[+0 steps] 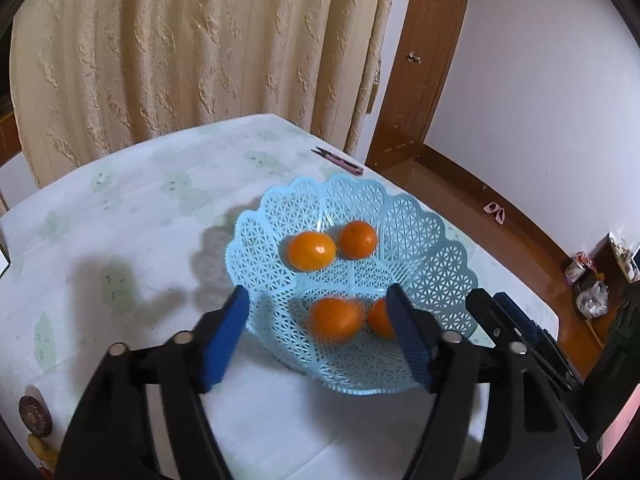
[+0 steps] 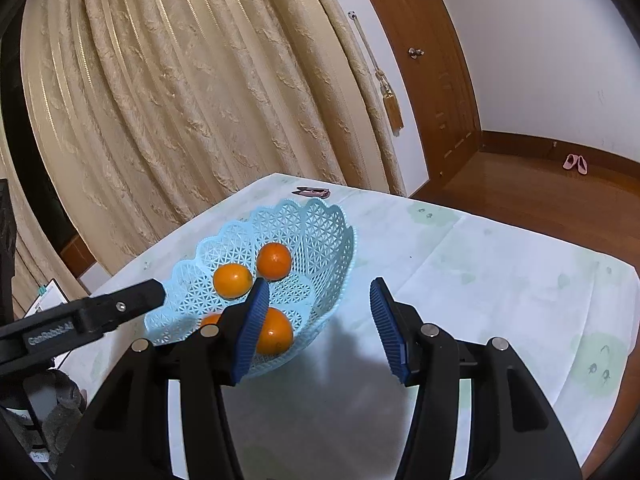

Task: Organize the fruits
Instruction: 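Lower the tangerine into the blue basket and open the left tool, then move the left tool back to the fruit and grasp the dark brown fruit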

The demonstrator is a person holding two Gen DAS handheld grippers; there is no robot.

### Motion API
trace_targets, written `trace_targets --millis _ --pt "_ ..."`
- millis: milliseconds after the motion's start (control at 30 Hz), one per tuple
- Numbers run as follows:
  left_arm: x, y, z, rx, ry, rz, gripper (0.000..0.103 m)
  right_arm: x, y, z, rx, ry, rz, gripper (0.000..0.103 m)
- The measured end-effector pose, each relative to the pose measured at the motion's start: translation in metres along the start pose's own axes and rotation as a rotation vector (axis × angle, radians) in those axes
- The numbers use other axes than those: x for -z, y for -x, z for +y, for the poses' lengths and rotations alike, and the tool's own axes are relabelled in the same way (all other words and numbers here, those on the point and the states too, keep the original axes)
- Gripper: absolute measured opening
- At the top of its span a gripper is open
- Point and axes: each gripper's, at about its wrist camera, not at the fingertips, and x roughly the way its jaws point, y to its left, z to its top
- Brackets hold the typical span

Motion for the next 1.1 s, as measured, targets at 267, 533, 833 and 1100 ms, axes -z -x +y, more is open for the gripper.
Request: trace_targets --millis 267,533,833,1100 --pt "-0.003 0.014 0.017 -0.050 0.042 -0.007 0.076 -0.001 0.002 -0.001 0.003 -0.013 -0.011 0.060" --pt "0.001 0.033 0.028 -0.090 0.042 -0.027 0.076 0.000 0.005 0.000 0.003 -0.011 -0.015 0.065" --pt "0.009 0.055 0.053 -0.134 0.075 -0.047 0.076 0.010 0.010 0.016 -0.038 -0.001 0.019 0.066" --pt "0.018 0.081 0.082 -0.192 0.093 -0.078 0.087 0.018 0.016 0.047 -0.090 0.049 0.040 0.071"
